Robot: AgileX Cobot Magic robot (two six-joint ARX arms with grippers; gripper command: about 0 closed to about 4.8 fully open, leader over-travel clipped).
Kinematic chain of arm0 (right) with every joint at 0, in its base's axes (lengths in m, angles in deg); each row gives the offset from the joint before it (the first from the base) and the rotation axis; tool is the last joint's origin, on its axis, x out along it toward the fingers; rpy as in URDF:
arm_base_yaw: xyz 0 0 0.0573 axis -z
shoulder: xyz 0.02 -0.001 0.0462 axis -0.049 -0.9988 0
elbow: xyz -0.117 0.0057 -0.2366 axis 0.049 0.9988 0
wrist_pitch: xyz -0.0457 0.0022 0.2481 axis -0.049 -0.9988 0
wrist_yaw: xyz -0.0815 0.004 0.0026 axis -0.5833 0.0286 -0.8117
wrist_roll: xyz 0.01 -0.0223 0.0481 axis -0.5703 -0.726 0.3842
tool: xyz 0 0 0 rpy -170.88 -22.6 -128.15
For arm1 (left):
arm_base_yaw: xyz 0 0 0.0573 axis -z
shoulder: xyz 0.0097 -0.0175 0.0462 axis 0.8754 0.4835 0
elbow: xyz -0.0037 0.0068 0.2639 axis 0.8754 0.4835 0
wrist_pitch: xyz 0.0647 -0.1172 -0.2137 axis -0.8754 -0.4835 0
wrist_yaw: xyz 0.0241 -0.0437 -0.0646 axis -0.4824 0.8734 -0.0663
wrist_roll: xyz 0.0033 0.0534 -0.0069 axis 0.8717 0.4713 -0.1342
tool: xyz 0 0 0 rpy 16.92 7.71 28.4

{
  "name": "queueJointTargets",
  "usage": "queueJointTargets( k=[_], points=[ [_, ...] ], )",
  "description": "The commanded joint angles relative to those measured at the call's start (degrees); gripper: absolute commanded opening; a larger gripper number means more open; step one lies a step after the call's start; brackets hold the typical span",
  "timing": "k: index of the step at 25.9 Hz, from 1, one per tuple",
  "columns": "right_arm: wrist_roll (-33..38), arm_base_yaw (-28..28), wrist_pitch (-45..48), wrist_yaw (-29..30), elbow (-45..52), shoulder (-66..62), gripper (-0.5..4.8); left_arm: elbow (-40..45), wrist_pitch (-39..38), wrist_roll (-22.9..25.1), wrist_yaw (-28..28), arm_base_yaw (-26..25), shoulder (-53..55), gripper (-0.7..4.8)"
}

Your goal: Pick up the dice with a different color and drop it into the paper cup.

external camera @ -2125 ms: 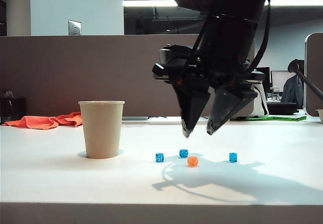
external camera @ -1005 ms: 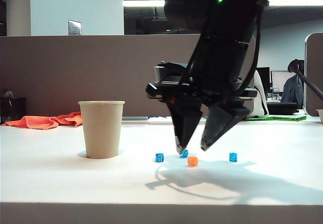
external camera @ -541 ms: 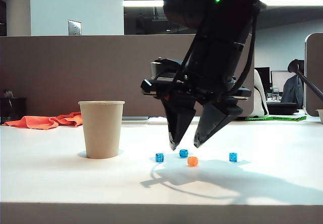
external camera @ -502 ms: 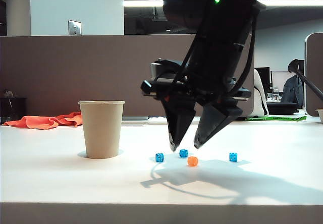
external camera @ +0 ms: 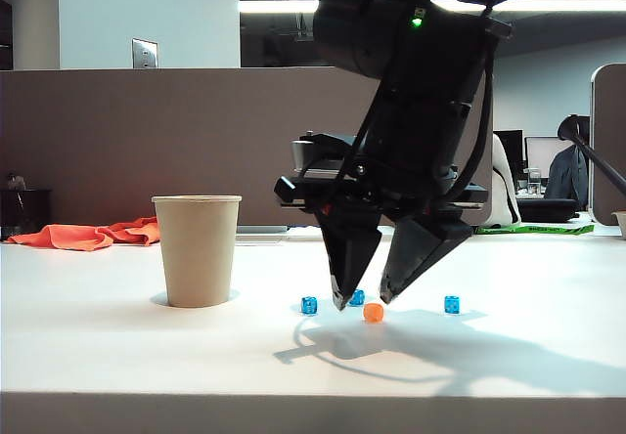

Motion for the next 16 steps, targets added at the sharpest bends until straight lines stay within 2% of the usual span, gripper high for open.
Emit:
queueJointTargets(
  k=[1, 16],
  points=[
    [0.0, 0.2, 0.6, -0.2, -0.2, 0.1, 2.20, -0.4, 0.8, -0.1, 0.2, 0.0, 0.1, -0.06],
    [0.0, 1.1, 1.6, 0.3, -0.2, -0.9, 2.17, -0.4, 0.8, -0.3, 0.2, 0.0, 0.1, -0.06]
  ],
)
